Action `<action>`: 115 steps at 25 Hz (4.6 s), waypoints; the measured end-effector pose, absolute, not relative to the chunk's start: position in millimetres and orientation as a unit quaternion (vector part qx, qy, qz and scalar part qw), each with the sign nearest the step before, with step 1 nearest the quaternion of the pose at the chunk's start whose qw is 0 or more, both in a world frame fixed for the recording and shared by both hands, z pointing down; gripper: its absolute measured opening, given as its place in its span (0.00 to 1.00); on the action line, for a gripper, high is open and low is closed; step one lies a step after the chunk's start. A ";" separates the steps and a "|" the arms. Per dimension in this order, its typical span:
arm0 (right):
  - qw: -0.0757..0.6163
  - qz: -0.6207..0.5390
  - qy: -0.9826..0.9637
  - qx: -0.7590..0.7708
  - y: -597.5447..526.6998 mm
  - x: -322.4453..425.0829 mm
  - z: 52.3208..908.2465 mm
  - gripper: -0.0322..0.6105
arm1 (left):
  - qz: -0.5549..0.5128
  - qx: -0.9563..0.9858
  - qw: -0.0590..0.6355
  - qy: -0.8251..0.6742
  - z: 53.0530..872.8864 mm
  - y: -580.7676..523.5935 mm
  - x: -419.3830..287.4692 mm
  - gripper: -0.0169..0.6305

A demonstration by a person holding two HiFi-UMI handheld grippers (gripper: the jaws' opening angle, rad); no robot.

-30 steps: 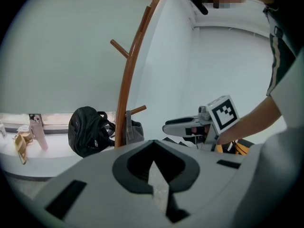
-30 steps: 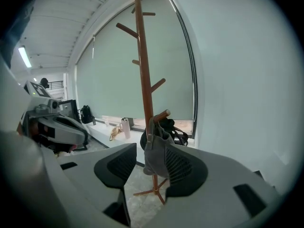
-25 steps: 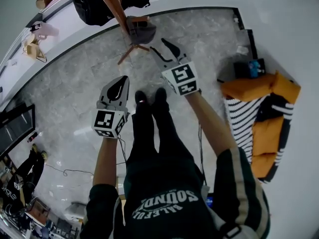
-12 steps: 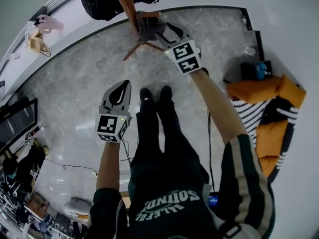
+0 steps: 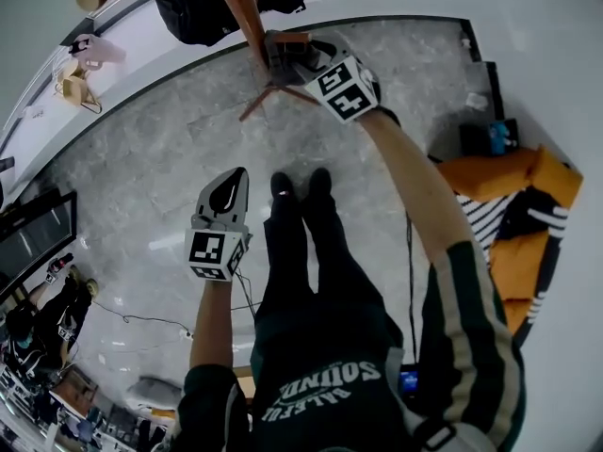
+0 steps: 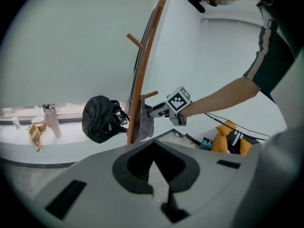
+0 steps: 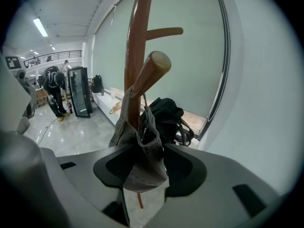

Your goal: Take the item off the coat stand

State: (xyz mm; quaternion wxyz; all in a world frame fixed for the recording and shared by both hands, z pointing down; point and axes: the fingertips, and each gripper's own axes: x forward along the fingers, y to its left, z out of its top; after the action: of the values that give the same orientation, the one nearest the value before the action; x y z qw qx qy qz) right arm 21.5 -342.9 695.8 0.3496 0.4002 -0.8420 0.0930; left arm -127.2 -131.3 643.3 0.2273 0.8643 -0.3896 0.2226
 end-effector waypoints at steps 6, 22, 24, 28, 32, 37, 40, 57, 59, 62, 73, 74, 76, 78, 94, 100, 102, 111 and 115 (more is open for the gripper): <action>0.365 0.103 -0.841 0.386 -344.2 19.6 697.4 0.19 | 0.220 0.866 0.219 -0.392 639.4 -139.3 -126.7 0.03; 0.354 0.086 -0.851 0.378 -331.8 20.8 673.7 0.08 | 0.211 0.874 0.217 -0.381 621.7 -152.1 -112.4 0.03; 0.354 0.085 -0.850 0.380 -331.9 25.3 667.4 0.07 | 0.212 0.876 0.214 -0.377 618.0 -153.8 -109.2 0.03; 0.354 0.079 -0.852 0.378 -332.5 31.8 656.3 0.07 | 0.208 0.878 0.209 -0.377 610.6 -160.9 -106.3 0.03; 0.352 0.073 -0.854 0.376 -330.5 36.5 645.0 0.07 | 0.204 0.881 0.205 -0.374 603.6 -164.0 -101.0 0.03; 0.349 0.072 -0.855 0.378 -323.8 42.4 630.6 0.07 | 0.203 0.885 0.199 -0.369 595.0 -164.0 -94.9 0.03; 0.350 0.069 -0.854 0.379 -318.7 49.3 622.4 0.07 | 0.201 0.888 0.193 -0.366 588.3 -165.7 -90.5 0.03; 0.338 0.060 -0.853 0.394 -294.1 90.1 556.6 0.07 | 0.188 0.902 0.175 -0.348 544.9 -181.4 -61.6 0.03; 0.333 0.059 -0.853 0.398 -290.6 95.0 545.1 0.07 | 0.187 0.903 0.171 -0.346 538.0 -183.7 -58.6 0.03; 0.315 0.062 -0.854 0.408 -281.6 103.7 524.9 0.07 | 0.187 0.905 0.167 -0.343 528.2 -184.1 -55.5 0.03; 0.241 0.068 -0.847 0.470 -241.0 126.5 449.5 0.07 | 0.178 0.912 0.130 -0.346 481.6 -190.7 -56.8 0.03; 0.231 0.069 -0.845 0.478 -236.7 128.4 442.9 0.07 | 0.175 0.912 0.126 -0.349 476.6 -191.3 -57.7 0.03; 0.214 0.069 -0.837 0.499 -228.8 136.3 432.0 0.07 | 0.168 0.913 0.119 -0.353 465.4 -192.5 -58.2 0.03; 0.200 0.067 -0.829 0.517 -219.4 144.8 424.4 0.07 | 0.160 0.915 0.107 -0.354 453.5 -193.0 -59.0 0.03; 0.137 0.086 -0.824 0.544 -157.6 149.3 400.1 0.07 | 0.129 0.918 0.087 -0.364 414.6 -180.5 -69.5 0.03; 0.127 0.099 -0.822 0.546 -156.3 145.3 408.6 0.07 | 0.126 0.918 0.085 -0.366 412.3 -181.2 -71.2 0.03; 0.127 0.095 -0.823 0.545 -155.8 142.8 405.5 0.07 | 0.125 0.918 0.085 -0.367 411.9 -180.9 -71.9 0.03; 0.132 0.088 -0.824 0.544 -154.1 141.9 399.7 0.07 | 0.123 0.919 0.083 -0.364 409.8 -180.3 -72.2 0.03; 0.136 0.090 -0.822 0.545 -155.9 141.0 400.1 0.07 | 0.123 0.919 0.083 -0.364 411.5 -183.7 -75.1 0.03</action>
State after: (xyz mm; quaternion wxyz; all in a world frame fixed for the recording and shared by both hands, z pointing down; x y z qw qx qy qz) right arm 141.0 -155.9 400.1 0.1357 0.5454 -0.8222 0.0896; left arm -75.1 -183.7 411.5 0.0828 0.9193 -0.3645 0.1230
